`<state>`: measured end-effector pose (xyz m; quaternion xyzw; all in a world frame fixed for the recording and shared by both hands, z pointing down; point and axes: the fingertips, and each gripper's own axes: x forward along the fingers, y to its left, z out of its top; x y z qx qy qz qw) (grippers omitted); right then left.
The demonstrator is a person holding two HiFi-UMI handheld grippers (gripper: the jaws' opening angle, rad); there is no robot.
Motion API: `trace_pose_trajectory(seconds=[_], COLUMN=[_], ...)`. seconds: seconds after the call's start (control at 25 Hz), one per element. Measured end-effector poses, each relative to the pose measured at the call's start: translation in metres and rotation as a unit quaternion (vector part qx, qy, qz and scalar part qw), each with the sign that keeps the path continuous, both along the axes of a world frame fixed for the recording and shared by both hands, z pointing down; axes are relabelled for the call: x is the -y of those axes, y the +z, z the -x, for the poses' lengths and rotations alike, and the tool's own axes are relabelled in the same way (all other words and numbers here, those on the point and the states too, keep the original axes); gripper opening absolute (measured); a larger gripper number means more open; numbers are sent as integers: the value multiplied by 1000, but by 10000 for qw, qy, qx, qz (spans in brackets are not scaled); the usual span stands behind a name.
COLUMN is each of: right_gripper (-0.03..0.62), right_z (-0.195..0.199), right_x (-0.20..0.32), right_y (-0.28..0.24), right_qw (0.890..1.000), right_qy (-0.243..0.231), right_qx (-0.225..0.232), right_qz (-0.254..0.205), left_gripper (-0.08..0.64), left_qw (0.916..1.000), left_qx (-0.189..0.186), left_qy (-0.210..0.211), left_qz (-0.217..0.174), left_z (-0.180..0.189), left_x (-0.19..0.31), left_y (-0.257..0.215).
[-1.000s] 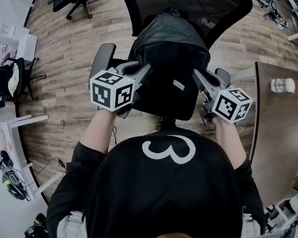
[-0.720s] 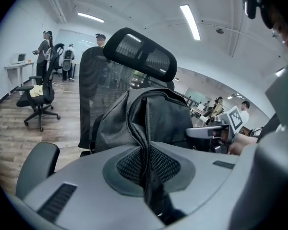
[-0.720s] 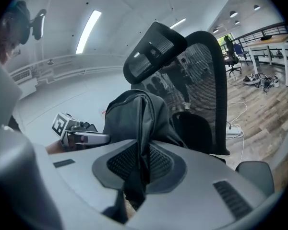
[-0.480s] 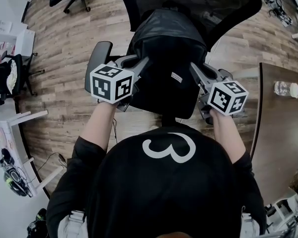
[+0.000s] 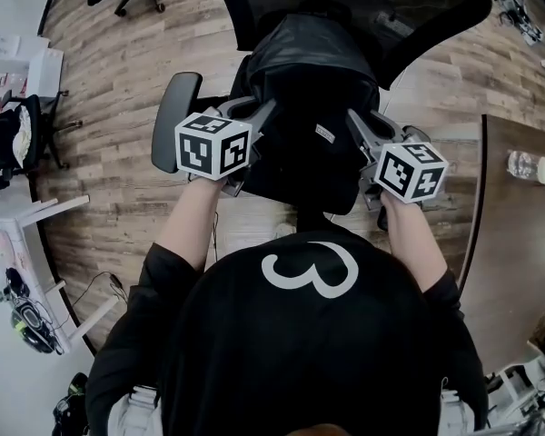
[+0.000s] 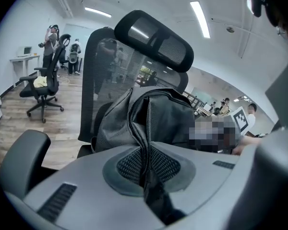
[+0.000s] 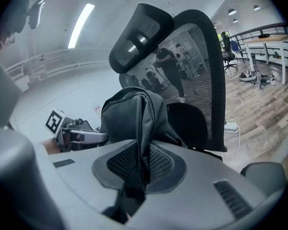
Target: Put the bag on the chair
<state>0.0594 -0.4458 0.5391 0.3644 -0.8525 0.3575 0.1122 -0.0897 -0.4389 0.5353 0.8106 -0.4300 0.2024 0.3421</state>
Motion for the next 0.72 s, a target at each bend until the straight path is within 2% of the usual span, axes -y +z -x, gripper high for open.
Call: trace_pose_trajectory(seconds=[0.12,0.28,0.56,0.72], right_gripper=[66,66,66,66], right_z=[2,4,7,5], right_x=[1,2,2,5], right_y=[13,25,36,40], right_qw=[9998,9999,9995,9994], right_qy=[-68,-85,-255,-181], right_qx=[-163,-122,31,78], right_qz=[-11,83,196,271], left_gripper=[43,43,43,43], left_qw=[9999,9994,9988,9985], left_qx=[-10,-82,-202,-321], left_qy=[-24,-76,-135,-193], left_qz=[157,315,431,410], left_z=[1,4,8,8], left_x=[1,2,2,1], left_y=[14,28,42,45])
